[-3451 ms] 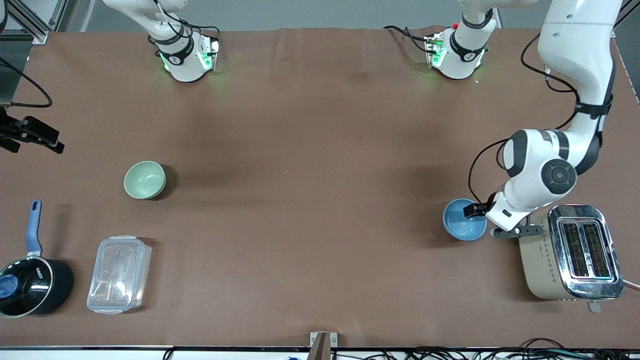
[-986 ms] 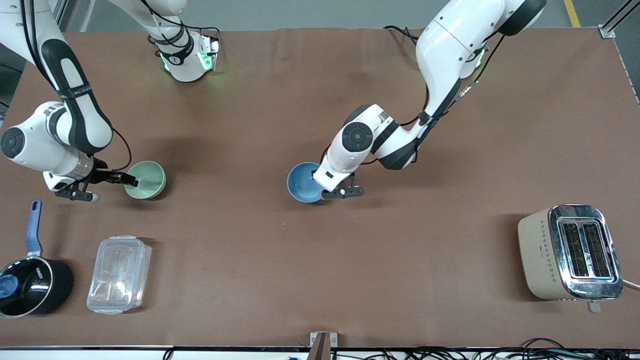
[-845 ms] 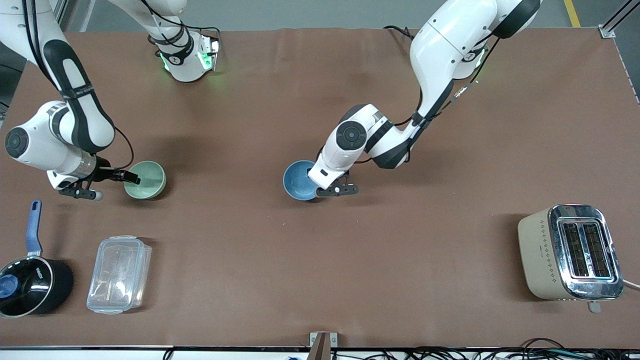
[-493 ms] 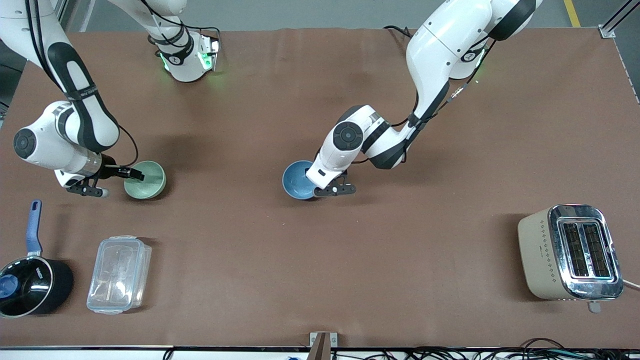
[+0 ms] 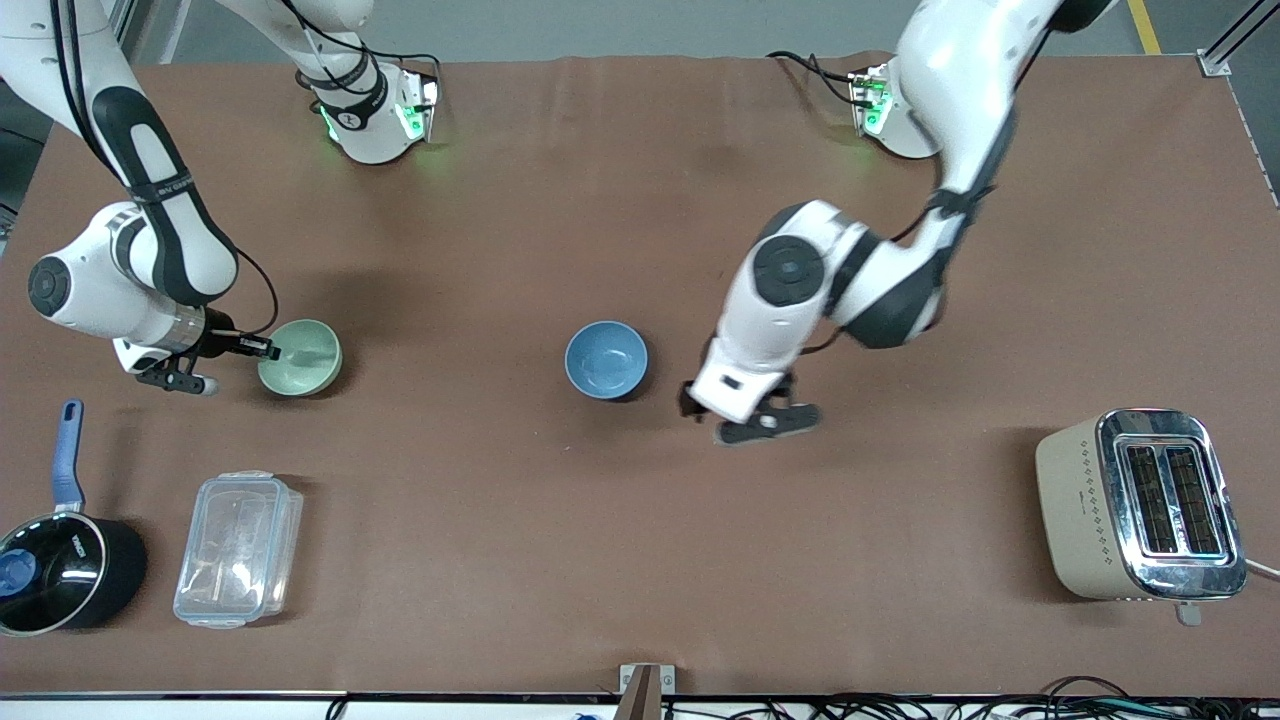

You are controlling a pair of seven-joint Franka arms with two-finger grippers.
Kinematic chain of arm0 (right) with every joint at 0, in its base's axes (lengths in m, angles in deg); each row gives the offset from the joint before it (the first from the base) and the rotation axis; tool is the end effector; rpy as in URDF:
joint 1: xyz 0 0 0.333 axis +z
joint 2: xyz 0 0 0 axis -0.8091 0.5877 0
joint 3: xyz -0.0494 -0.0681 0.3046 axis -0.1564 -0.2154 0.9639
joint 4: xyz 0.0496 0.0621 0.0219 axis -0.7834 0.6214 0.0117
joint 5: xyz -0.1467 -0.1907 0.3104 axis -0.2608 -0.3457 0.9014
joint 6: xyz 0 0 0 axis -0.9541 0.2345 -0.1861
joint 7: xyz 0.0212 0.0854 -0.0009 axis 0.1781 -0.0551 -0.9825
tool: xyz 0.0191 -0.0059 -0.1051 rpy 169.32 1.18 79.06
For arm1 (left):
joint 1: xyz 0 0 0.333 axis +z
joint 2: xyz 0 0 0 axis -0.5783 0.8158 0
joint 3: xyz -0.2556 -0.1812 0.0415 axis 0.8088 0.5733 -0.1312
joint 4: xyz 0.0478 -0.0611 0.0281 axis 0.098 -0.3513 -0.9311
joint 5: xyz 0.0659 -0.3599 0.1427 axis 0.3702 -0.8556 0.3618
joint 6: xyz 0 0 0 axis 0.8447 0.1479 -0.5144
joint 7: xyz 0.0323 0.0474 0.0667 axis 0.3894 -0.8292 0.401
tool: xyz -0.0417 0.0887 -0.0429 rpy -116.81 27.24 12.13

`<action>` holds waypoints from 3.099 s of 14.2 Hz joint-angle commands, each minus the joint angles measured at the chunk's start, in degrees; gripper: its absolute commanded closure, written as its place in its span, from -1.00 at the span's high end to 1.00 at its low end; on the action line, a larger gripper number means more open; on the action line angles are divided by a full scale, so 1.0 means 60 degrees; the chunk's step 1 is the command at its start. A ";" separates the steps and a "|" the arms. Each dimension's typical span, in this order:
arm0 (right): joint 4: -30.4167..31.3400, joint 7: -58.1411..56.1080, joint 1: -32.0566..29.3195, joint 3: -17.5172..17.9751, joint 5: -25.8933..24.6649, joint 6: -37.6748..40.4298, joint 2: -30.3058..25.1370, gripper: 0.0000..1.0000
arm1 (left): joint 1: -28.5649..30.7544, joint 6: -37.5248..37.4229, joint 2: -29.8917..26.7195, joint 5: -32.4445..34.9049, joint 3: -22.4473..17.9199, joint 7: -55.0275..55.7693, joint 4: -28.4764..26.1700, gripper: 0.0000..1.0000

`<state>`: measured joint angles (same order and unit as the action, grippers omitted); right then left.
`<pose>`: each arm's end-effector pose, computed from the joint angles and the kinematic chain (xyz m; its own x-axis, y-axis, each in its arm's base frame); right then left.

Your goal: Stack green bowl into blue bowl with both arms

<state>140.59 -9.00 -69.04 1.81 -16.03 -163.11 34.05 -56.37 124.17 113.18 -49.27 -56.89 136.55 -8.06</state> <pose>0.4966 -0.1395 0.1991 0.9662 -0.2056 -0.1556 -0.2263 -0.9654 -0.1295 0.6113 -0.3695 0.3860 0.9626 0.2465 0.1127 0.2402 -0.9684 0.0667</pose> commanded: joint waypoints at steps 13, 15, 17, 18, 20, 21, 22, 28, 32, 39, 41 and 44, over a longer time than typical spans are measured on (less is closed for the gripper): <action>-0.2640 0.0260 0.0981 0.0073 0.0163 0.4877 -0.2897 -0.99 | 0.4559 -0.5161 -0.4577 -0.1137 0.0157 -0.7708 -0.0386 1.00; -0.2684 0.1340 0.1813 0.0220 0.0178 0.4498 -0.2853 -0.99 | 0.4576 -0.5543 -0.4856 -0.1182 0.0128 -0.7723 -0.0430 1.00; -0.2684 0.2935 0.2910 0.0235 0.0164 0.4131 -0.2809 -0.99 | 0.4459 -0.5589 -0.5294 -0.1197 -0.0061 -0.7898 -0.0867 1.00; -0.2684 0.3494 0.3380 0.0235 0.0164 0.3955 -0.2751 -0.99 | 0.4284 -0.5574 -0.5557 -0.1197 -0.0323 -0.8030 -0.1218 1.00; -0.2684 0.4652 0.4274 0.0235 0.0164 0.3531 -0.2474 -0.99 | 0.3190 -0.5589 -0.5809 -0.1212 -0.1579 -0.8075 -0.1470 1.00; -0.2684 0.4933 0.4728 0.0235 0.0178 0.3268 -0.2226 -0.99 | 0.3054 -0.5632 -0.5853 -0.1226 -0.1745 -0.8075 -0.1485 1.00; -0.2713 0.5153 0.5052 0.0250 0.0222 0.3004 -0.1977 -0.99 | 0.3052 -0.5647 -0.5839 -0.1270 -0.1733 -0.8060 -0.1485 1.00; -0.4366 0.8504 0.6491 0.1111 0.0208 0.1889 0.0322 -0.99 | 0.2964 -0.5633 -0.5751 -0.1532 -0.1703 -0.8060 -0.1456 1.00; -0.4530 0.8993 0.6988 0.1231 0.0237 0.1144 0.1216 -0.99 | 0.2950 -0.5633 -0.5736 -0.1548 -0.1688 -0.8060 -0.1441 1.00; -0.4048 0.9506 0.7428 0.1246 0.0237 0.0687 0.1673 -0.99 | 0.2906 -0.5574 -0.5663 -0.1534 -0.1659 -0.8046 -0.1339 1.00; -0.3900 0.9520 0.7443 0.1304 0.0237 0.0716 0.1629 -0.98 | 0.2906 -0.5589 -0.5692 -0.1534 -0.1616 -0.7958 -0.1339 1.00; -0.3871 0.9579 0.7325 0.1656 0.0251 0.0951 0.1600 -0.94 | 0.2920 -0.5589 -0.5677 -0.1534 -0.1601 -0.7958 -0.1353 1.00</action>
<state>116.09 47.64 -24.39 10.52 -15.47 -157.67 44.89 -38.82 90.57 79.54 -57.50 -66.46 89.12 -16.19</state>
